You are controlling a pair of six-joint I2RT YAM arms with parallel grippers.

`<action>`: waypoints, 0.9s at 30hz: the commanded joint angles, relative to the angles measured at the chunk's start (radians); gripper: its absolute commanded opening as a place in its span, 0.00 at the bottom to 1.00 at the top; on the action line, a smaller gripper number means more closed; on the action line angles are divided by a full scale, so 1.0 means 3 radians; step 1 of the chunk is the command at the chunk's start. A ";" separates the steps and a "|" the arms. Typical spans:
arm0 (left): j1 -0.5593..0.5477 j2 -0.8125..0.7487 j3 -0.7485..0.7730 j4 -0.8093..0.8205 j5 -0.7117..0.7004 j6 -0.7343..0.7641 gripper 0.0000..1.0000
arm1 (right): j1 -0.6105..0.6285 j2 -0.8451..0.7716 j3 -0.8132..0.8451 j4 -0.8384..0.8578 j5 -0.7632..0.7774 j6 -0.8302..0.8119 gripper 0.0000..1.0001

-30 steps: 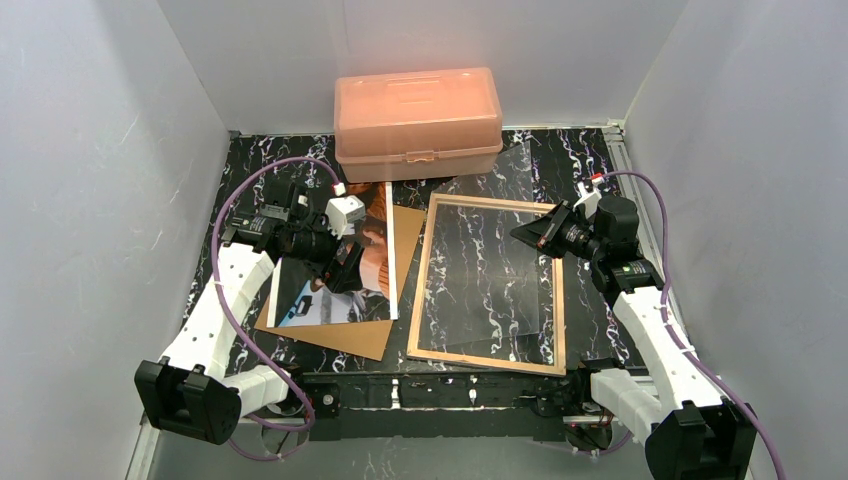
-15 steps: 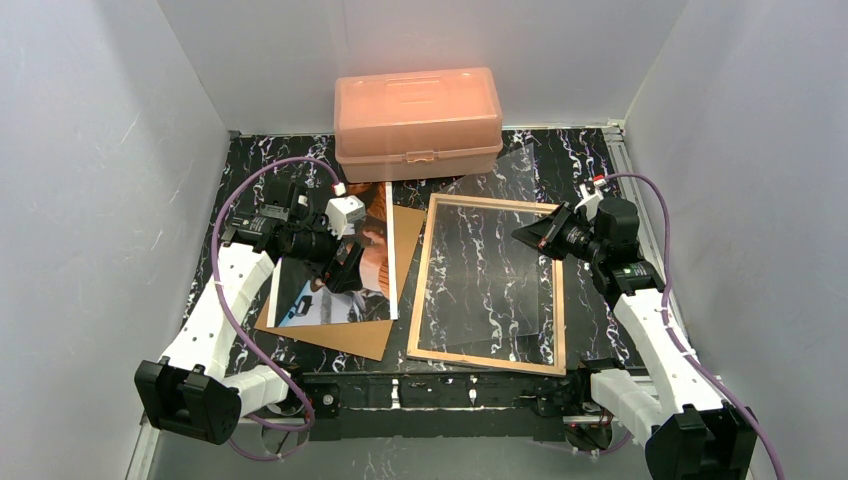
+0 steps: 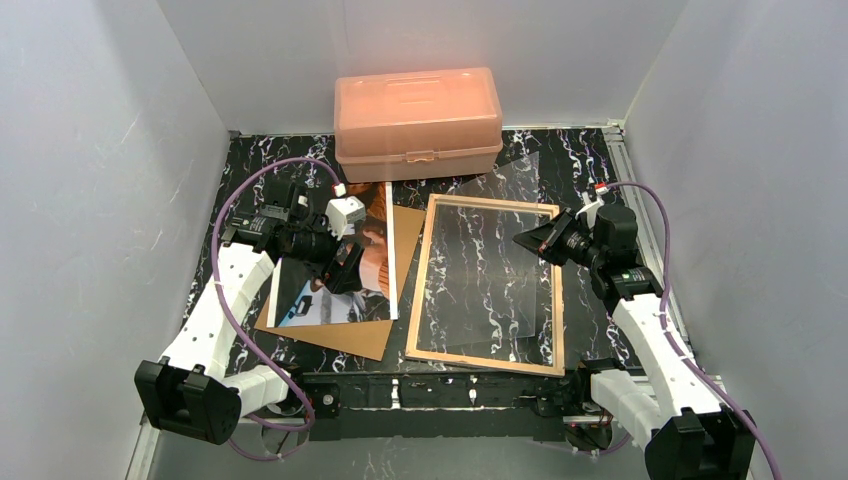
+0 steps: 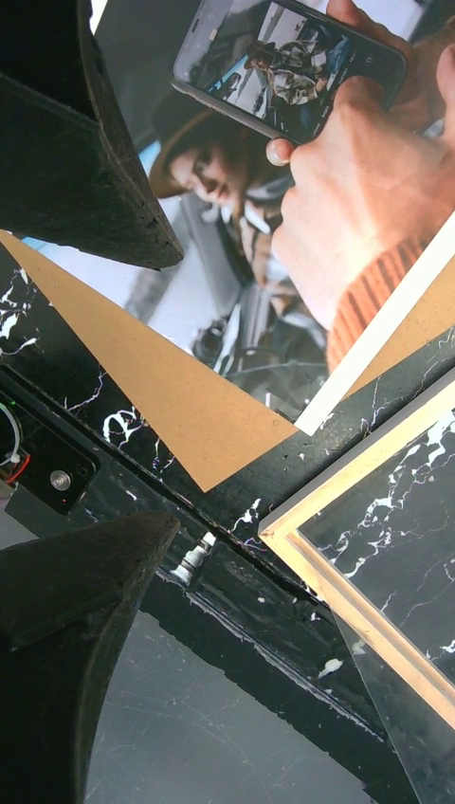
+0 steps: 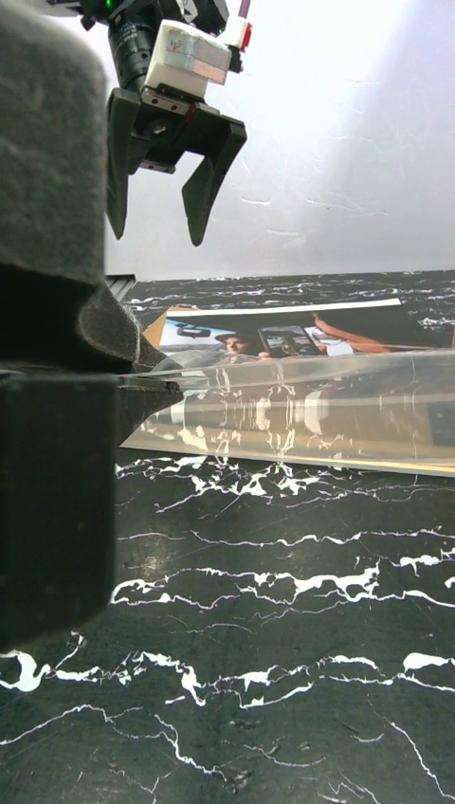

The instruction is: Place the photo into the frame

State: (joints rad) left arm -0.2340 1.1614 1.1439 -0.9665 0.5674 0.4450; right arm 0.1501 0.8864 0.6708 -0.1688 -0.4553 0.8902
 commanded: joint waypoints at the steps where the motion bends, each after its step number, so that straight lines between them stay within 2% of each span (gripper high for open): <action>1: -0.0014 -0.0022 0.0100 -0.0092 0.0074 0.0030 0.98 | 0.0003 -0.0060 -0.0011 0.0222 -0.0053 0.0166 0.01; 7: -0.0018 0.0039 -0.0081 0.0044 0.0183 -0.0011 0.98 | 0.0001 -0.0014 -0.0029 0.0349 -0.0094 0.0299 0.01; 13: -0.0074 0.0345 -0.0170 0.0204 0.0253 -0.0093 0.97 | 0.0002 0.0011 -0.0044 0.0431 -0.0113 0.0396 0.01; 18: -0.0275 0.0581 -0.0219 0.0414 0.0192 -0.0208 0.95 | 0.0003 0.0036 0.0004 0.0478 -0.0141 0.0444 0.01; 27: -0.0691 0.1026 -0.0186 0.0970 0.0078 -0.0713 0.86 | 0.0004 0.0037 0.0039 0.0353 -0.0075 0.0457 0.01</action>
State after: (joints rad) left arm -0.3954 1.4368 1.0851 -0.7635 0.5995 0.3141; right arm 0.1509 0.9012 0.6563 -0.0975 -0.4740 1.0080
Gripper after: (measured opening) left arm 0.873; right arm 0.049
